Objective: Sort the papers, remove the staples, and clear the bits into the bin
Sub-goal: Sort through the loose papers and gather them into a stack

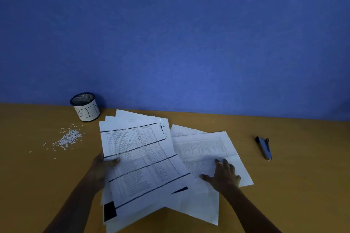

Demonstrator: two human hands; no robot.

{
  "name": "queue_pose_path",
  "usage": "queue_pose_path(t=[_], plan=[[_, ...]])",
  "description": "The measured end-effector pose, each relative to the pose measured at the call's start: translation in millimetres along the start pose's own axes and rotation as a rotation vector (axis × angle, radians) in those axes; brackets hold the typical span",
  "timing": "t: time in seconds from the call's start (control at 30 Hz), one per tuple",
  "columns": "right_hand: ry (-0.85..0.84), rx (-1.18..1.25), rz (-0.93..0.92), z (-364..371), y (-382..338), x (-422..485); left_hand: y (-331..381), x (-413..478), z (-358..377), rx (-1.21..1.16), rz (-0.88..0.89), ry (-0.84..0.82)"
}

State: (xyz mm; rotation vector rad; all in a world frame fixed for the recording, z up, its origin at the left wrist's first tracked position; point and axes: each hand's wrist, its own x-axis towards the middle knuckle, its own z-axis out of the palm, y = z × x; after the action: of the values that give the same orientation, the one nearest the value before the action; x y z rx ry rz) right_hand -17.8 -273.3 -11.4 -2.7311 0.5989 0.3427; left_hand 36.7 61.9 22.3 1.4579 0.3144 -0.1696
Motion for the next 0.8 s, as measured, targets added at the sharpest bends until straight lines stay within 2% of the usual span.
queue_pose_path(t=[0.17, 0.3, 0.37, 0.53, 0.6, 0.67, 0.73, 0.8], plan=[[-0.025, 0.035, -0.115, 0.6, 1.9, 3.8, -5.3, -0.9, 3.2, -0.046, -0.019, -0.023], [0.124, -0.020, -0.025, -1.2, 2.0, -4.6, -8.3, -2.2, 4.0, -0.081, -0.026, -0.016], [0.166, 0.009, -0.052, -2.9, 0.9, -6.3, -10.2, -2.1, 4.2, -0.088, -0.036, 0.000], [0.053, 0.166, -0.231, -6.7, -0.1, -2.1, -12.1, -3.9, 7.0, -0.074, -0.039, 0.014], [0.112, 0.111, -0.176, -7.5, 1.0, -4.6, -12.6, -3.0, 6.9, -0.086, -0.042, 0.014], [0.165, -0.051, -0.047, -10.8, 2.9, -10.8, -13.5, -1.6, 6.8, -0.104, -0.039, 0.020], [0.136, -0.179, 0.043, -14.0, 4.8, -16.6, -12.7, -2.1, 8.2, -0.113, -0.035, 0.017], [0.115, -0.192, 0.064, -15.2, 4.7, -18.1, -12.1, -1.8, 9.6, -0.123, -0.018, 0.020]])
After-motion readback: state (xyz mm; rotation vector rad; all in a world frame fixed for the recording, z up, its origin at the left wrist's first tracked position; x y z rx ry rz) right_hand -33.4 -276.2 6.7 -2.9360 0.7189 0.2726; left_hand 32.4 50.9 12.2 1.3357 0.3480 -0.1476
